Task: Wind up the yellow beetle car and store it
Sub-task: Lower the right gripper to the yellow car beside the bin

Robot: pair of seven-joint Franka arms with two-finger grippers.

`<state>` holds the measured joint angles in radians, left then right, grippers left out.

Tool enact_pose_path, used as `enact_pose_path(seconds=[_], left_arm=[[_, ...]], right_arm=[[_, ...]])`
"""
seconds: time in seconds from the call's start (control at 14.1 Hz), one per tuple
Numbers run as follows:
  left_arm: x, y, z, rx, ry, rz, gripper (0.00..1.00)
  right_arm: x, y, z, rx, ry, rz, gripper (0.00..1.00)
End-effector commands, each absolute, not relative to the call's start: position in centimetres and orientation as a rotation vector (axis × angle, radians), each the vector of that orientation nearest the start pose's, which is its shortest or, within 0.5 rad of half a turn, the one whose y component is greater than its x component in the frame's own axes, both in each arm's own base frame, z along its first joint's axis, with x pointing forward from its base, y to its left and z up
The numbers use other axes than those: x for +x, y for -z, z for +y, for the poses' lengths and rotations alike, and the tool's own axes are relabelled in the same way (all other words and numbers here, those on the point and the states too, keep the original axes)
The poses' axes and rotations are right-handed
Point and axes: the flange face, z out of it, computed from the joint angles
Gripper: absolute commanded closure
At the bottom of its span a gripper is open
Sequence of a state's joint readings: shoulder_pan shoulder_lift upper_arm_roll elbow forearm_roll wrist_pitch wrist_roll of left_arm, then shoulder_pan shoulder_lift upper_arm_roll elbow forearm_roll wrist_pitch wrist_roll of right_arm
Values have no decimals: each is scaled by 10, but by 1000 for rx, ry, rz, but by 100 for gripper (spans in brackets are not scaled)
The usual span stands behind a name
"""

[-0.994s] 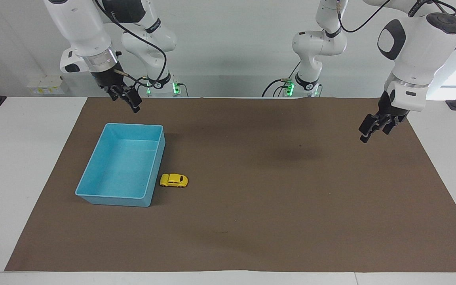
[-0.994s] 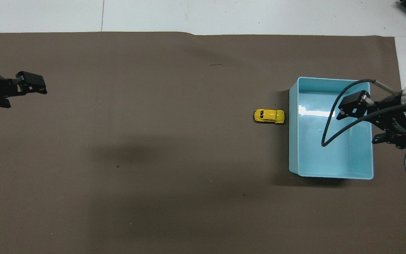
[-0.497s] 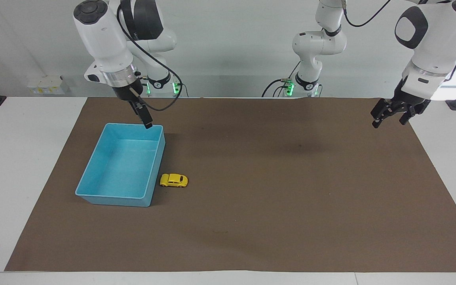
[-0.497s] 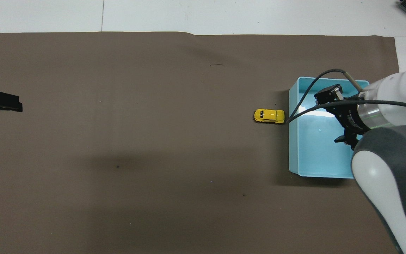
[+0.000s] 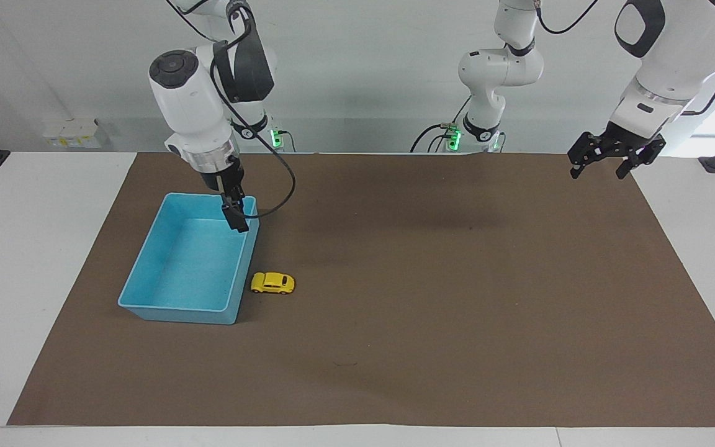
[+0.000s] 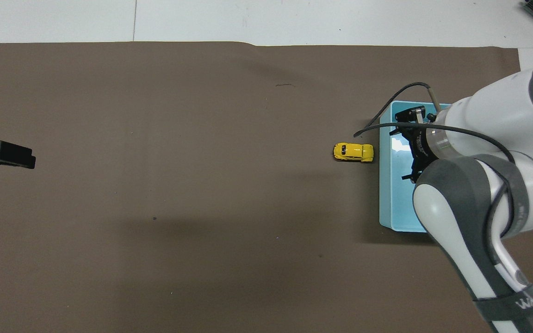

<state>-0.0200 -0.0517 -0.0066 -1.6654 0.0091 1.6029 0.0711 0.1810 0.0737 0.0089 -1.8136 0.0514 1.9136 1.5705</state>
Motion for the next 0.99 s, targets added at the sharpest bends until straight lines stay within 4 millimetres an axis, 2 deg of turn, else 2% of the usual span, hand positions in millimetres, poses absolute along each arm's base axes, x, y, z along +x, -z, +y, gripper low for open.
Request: enact_pose_path(seconds=[0.0,0.21,0.43,0.64,0.78,0.92], left_arm=[[539,-616,-15,-3128,-15,159,0],[539,-617,-17,-3134,-7,168,0],[541,-617,-19,-3140,5,169,0],[540,-625,-23,-3192,44,179,0],[536,-641,-25,-3191,68,184,0],[533,-646,-23,-3180,78,186,0]], right_arm=[[580,-478,134,-2232,-32,2104,0],[590,-459,142,-2173,-13,2141,0],[598,-423,155,-2129,-16,2194,0],[607,-396,158,-2129,5,2188,0],[612,-382,159,-2123,12,2185,0],[617,-364,160,-2118,18,2183,0]])
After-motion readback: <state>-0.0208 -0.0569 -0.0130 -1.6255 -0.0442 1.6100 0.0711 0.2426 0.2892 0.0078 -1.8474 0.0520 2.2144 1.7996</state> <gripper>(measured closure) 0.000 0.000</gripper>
